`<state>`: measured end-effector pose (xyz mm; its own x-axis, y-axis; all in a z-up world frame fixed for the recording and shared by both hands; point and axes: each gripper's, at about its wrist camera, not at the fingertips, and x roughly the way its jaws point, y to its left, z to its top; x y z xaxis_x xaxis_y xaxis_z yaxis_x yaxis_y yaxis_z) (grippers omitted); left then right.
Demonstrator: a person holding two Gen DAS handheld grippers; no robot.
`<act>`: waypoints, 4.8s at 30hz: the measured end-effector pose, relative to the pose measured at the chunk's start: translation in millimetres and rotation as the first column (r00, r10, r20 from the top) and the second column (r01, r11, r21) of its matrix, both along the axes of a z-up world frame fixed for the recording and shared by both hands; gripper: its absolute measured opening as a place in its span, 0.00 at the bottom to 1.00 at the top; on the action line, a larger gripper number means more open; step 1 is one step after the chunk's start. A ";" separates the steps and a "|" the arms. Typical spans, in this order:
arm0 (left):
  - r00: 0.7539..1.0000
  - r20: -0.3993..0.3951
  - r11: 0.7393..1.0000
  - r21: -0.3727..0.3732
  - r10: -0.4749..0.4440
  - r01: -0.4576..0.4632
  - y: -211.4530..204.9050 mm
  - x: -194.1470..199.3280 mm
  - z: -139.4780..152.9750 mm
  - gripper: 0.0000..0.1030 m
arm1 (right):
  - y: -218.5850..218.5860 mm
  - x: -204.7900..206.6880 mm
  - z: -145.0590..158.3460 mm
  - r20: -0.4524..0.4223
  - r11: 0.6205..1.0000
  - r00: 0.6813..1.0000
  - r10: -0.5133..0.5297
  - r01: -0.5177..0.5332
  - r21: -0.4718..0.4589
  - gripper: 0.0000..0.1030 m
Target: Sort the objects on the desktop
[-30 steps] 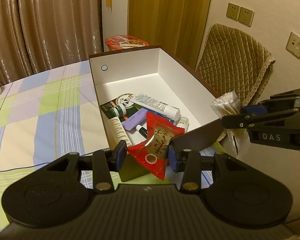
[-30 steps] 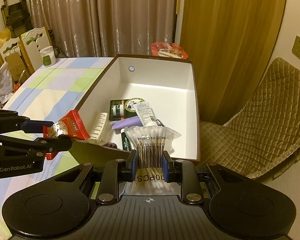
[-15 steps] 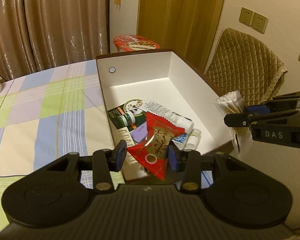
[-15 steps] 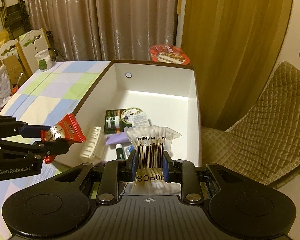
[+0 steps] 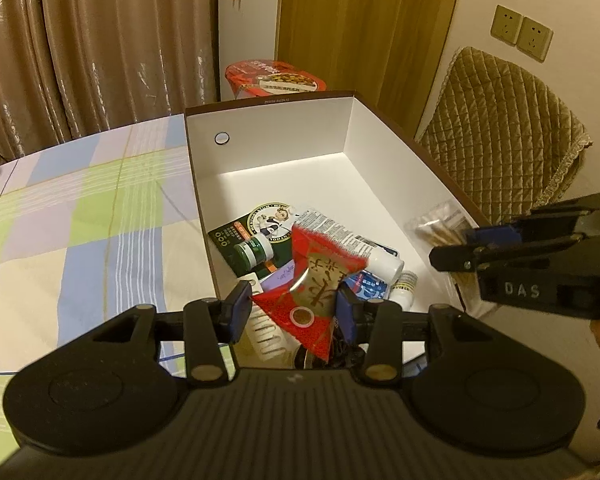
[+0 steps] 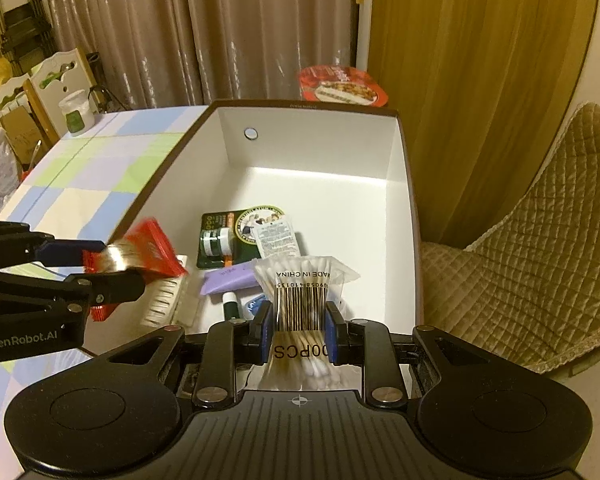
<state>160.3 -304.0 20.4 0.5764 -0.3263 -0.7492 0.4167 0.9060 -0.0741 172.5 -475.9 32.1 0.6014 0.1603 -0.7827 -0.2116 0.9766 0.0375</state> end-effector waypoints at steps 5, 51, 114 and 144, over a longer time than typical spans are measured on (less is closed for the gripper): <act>1.000 0.003 1.000 -0.007 0.002 -0.002 2.9 4.1 1.2 0.49 | 0.0 2.5 -7.6 -0.018 1.000 1.000 0.011 -0.011 -0.005 0.23; 0.998 0.041 0.998 -0.054 0.047 -0.045 24.9 -26.0 22.1 0.99 | -5.4 -48.3 10.1 0.047 0.999 0.998 -0.049 0.048 0.015 0.89; 0.975 -0.063 0.977 0.002 0.215 -0.215 17.8 -86.1 19.8 0.99 | -13.1 -97.9 27.3 -0.071 0.988 0.986 -0.150 0.148 -0.037 1.00; 0.974 -0.074 0.977 0.010 0.214 -0.213 5.4 -77.1 12.8 0.99 | -14.3 -86.1 20.9 -0.092 0.992 0.988 -0.121 0.117 -0.047 1.00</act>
<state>83.1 -298.5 33.1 0.5751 -0.2001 -0.7933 0.2070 0.9737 -0.0955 86.4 -490.2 53.0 0.5376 0.0589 -0.8411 -0.0915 0.9957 0.0112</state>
